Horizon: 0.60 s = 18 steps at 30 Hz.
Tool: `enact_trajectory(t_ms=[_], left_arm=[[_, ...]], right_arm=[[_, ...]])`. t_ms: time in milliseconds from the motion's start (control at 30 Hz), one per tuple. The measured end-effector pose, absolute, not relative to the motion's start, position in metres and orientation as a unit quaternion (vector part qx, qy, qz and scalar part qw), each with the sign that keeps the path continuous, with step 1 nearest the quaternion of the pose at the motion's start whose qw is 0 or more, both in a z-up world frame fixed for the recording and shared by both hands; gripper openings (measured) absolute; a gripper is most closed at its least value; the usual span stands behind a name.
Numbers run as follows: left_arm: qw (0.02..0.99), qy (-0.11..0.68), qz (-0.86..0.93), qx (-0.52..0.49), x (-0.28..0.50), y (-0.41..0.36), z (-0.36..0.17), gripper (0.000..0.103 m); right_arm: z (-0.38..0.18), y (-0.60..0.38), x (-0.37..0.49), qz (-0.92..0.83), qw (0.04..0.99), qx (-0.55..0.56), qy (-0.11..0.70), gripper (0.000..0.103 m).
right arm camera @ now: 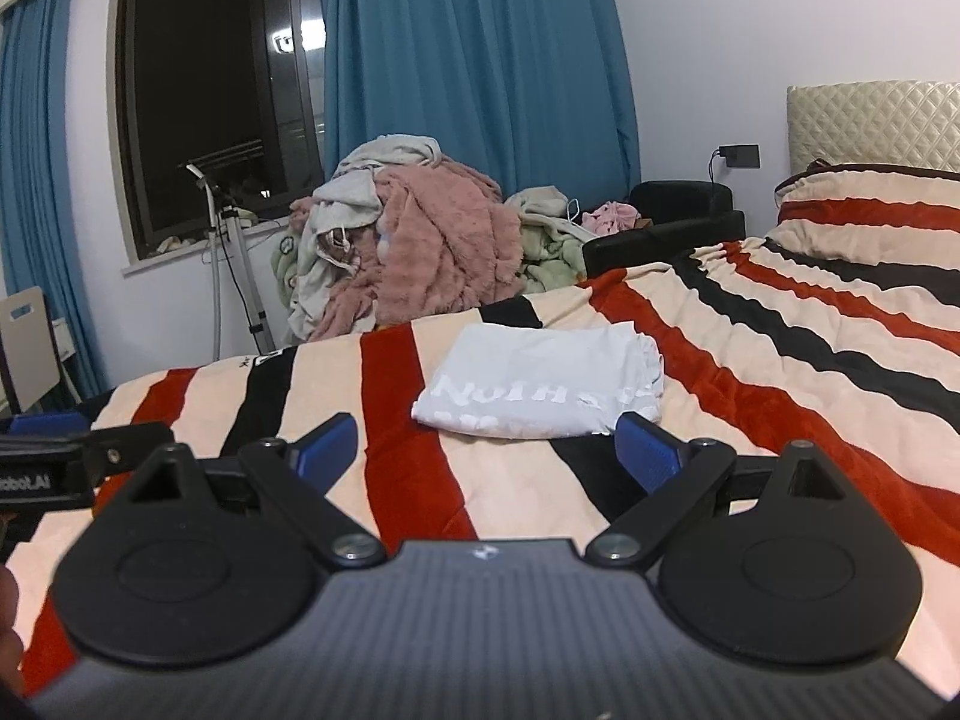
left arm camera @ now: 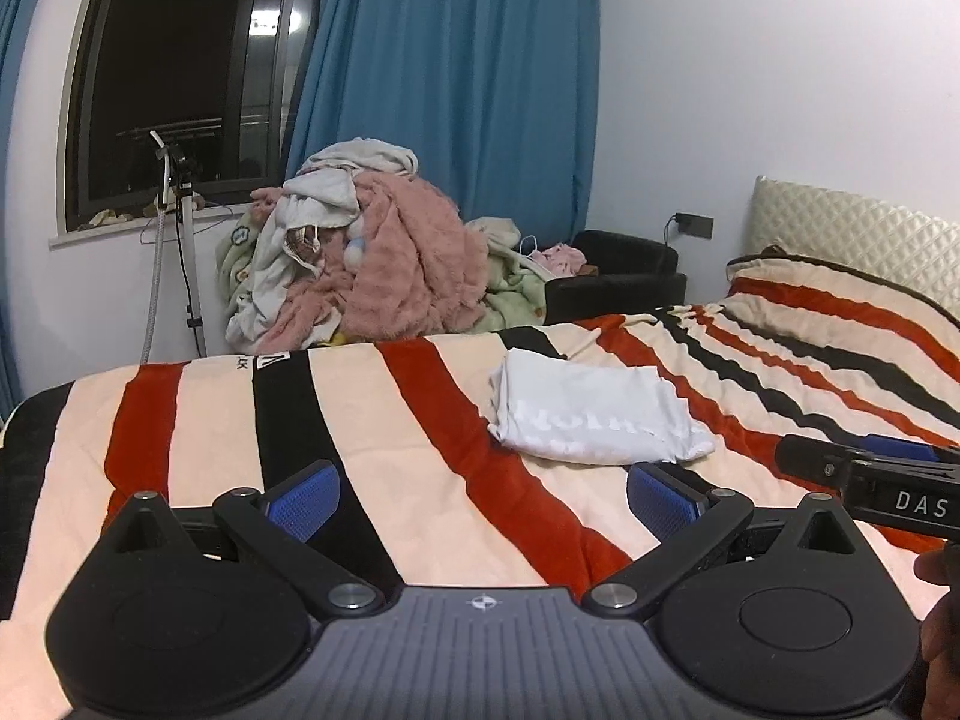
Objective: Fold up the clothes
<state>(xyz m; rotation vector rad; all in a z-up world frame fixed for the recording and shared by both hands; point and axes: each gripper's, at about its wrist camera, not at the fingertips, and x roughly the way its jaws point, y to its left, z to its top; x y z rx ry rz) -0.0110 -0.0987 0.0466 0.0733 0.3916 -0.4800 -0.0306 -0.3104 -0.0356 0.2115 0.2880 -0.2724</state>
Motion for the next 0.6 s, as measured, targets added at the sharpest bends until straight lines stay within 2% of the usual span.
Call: enact_trajectory(t_ms=[600], left_arm=[[0.953, 0.196, -0.231, 0.031, -0.0104, -0.0981, 0.0466, 0.103]], right_arm=[[-0.0364, -0.3109, -0.0287, -0.14, 0.973, 0.103, 0.153, 0.094]])
